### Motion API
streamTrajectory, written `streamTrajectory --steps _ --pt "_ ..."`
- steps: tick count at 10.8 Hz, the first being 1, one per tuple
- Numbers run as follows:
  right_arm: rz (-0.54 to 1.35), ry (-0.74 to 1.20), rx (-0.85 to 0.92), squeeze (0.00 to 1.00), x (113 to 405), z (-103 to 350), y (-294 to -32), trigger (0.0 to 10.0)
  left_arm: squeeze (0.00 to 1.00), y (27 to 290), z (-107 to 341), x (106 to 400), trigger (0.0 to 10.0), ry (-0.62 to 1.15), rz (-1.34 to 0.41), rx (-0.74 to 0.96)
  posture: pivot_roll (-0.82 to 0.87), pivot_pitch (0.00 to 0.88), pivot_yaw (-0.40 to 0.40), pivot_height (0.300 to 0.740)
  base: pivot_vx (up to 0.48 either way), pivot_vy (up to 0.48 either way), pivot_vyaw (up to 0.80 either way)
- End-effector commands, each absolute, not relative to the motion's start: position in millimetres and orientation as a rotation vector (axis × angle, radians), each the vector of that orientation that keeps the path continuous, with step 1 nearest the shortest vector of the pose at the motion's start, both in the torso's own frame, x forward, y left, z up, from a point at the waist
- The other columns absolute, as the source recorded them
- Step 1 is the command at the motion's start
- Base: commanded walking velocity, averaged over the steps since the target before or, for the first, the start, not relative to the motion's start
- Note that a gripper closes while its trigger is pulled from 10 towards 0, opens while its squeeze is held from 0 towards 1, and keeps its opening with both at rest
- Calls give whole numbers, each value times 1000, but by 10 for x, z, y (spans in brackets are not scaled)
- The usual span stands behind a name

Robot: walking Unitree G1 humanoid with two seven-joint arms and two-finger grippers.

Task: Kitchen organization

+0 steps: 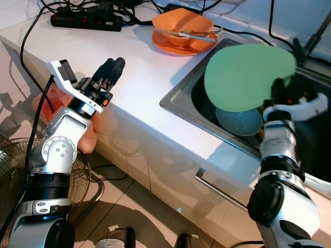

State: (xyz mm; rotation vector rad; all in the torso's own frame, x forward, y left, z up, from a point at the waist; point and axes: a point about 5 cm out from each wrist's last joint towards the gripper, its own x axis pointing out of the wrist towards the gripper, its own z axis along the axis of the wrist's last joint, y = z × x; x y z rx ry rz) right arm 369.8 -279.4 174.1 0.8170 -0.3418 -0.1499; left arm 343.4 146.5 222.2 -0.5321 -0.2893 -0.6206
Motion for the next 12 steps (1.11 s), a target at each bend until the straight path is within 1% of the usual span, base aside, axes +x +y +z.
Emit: streamTrajectory --steps 1,3,5,9,10,12 --pt "-148 -317 699 0 3720 1779 -2761 10000 0 1426 2202 3416 10000 -280 -621 -506 68 119 -31 740 0 0 0" --pt "-172 -266 550 0 3726 1739 -2707 10000 0 1423 2176 3408 10000 -270 -614 -501 70 115 -30 740 0 0 0" --pt "-141 -227 306 0 3752 1740 -2576 10000 0 1421 2143 3402 10000 -260 -604 -496 70 115 -30 740 0 0 0" --pt "-87 -200 128 0 3771 1697 -2413 10000 0 1390 2104 3390 10000 -241 -600 -478 74 115 -35 740 0 0 0" --pt "-66 -177 58 0 3777 1661 -2345 10000 0 1385 2059 3388 10000 -217 -586 -436 75 119 -37 740 0 0 0" --pt "-42 -151 16 0 3780 1609 -2281 10000 0 1344 2046 3374 10000 -211 -592 -422 75 119 -37 740 0 0 0"
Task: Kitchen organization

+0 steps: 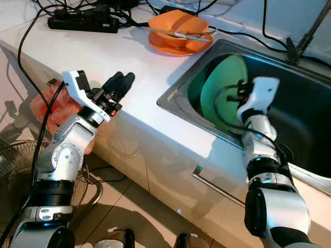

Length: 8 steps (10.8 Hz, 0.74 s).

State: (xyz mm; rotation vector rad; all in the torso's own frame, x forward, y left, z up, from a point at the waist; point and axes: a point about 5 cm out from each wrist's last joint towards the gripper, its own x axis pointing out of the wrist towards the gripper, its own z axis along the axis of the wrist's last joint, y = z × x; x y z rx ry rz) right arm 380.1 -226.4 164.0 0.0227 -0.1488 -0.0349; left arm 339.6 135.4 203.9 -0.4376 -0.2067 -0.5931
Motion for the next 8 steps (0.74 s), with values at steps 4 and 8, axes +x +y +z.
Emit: streamTrajectory --steps 4,8 --pt "-22 -107 -46 259 3769 1523 -2232 10000 0 1291 2002 3357 10000 -190 -593 -401 78 125 -40 740 0 0 0" --pt "-20 -96 -58 1000 3777 1518 -2219 10000 0 1300 2000 3356 10000 -190 -586 -400 78 125 -40 740 0 0 0"
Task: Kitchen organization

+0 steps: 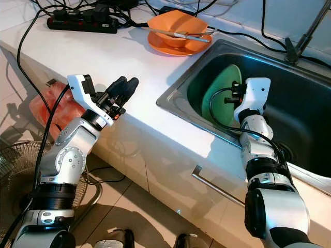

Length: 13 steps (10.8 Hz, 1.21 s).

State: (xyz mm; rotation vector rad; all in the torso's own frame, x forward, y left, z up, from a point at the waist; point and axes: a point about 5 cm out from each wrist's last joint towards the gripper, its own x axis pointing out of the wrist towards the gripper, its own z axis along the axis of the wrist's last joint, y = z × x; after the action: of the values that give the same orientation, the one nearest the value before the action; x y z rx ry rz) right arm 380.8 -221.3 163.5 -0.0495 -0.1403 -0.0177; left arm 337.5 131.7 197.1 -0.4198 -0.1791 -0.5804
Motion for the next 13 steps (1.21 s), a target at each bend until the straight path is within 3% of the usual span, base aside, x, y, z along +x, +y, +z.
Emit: streamTrajectory --steps 1,3,4,5,6,12,13 --pt "-11 -93 -60 0 3780 1514 -2204 10000 0 1304 1998 3357 10000 -189 -583 -399 80 125 -43 740 0 0 0" --pt "-17 -94 -68 0 3780 1518 -2211 10000 0 1303 1995 3357 10000 -188 -581 -400 78 124 -45 740 0 0 0" --pt "-21 -93 -67 667 3781 1527 -2230 10000 0 1302 1994 3359 10000 -188 -580 -401 78 124 -45 740 0 0 0" --pt "-47 -93 -80 1000 3782 1542 -2268 10000 0 1303 1992 3362 10000 -188 -579 -402 77 124 -46 740 0 0 0" --pt "-57 -95 -109 0 3782 1554 -2285 10000 0 1304 1990 3362 10000 -187 -578 -402 77 124 -46 740 0 0 0" --pt "-276 -228 -437 0 3753 1820 -2499 10000 0 1300 1965 3367 10000 -178 -574 -396 74 119 -43 740 0 0 0" --pt "-270 -241 -385 0 3757 1827 -2474 10000 0 1305 1963 3370 10000 -178 -569 -388 72 115 -40 740 0 0 0"
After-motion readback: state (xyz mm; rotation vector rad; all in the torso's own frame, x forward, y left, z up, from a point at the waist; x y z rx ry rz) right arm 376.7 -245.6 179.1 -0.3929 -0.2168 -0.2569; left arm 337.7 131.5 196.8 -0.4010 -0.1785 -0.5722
